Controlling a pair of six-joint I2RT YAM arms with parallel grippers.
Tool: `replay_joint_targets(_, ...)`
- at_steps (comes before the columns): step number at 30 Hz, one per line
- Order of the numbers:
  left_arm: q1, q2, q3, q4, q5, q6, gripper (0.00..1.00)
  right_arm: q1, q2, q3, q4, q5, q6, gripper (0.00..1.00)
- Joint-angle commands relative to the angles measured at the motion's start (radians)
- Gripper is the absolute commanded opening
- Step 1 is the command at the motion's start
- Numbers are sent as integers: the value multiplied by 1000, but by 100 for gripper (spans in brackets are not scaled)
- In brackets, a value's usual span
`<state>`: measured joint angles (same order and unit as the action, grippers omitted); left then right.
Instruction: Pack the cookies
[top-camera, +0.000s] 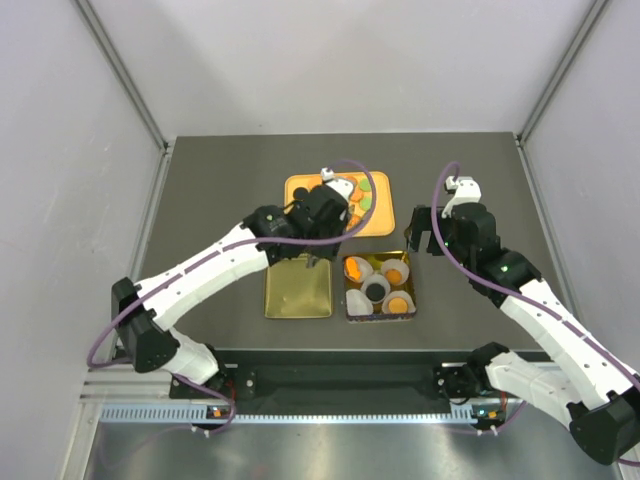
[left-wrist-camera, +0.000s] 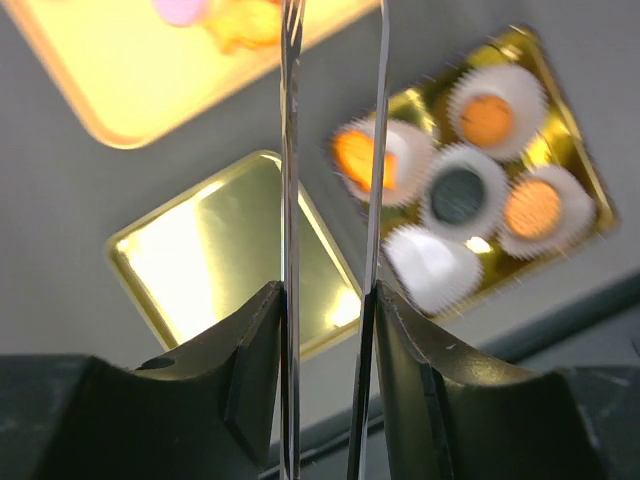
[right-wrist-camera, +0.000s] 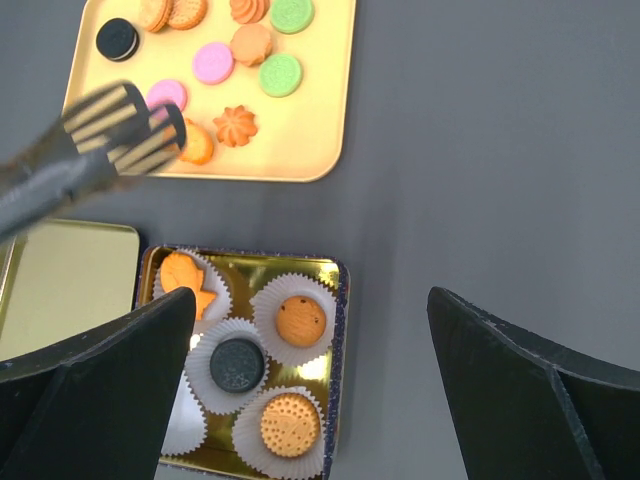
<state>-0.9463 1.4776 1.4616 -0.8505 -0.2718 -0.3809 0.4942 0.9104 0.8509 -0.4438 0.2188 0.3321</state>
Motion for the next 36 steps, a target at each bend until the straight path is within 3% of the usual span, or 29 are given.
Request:
replay_joint_targets(1,82,33,57,63,-1,53,45,-11,-10,7,19,-6,-16,100)
replay_joint_targets(6,176,138,85,94,-3,100,45,-13,-7,7,22,-15,-16,100)
replay_joint_targets(17,211,361,255,122,5,158,45,-13,-27,-1,14,-12,-21,100)
replay_joint_targets(36,236,503,367,133,55,174,47,-17,-22,2,8,-15,-24,100)
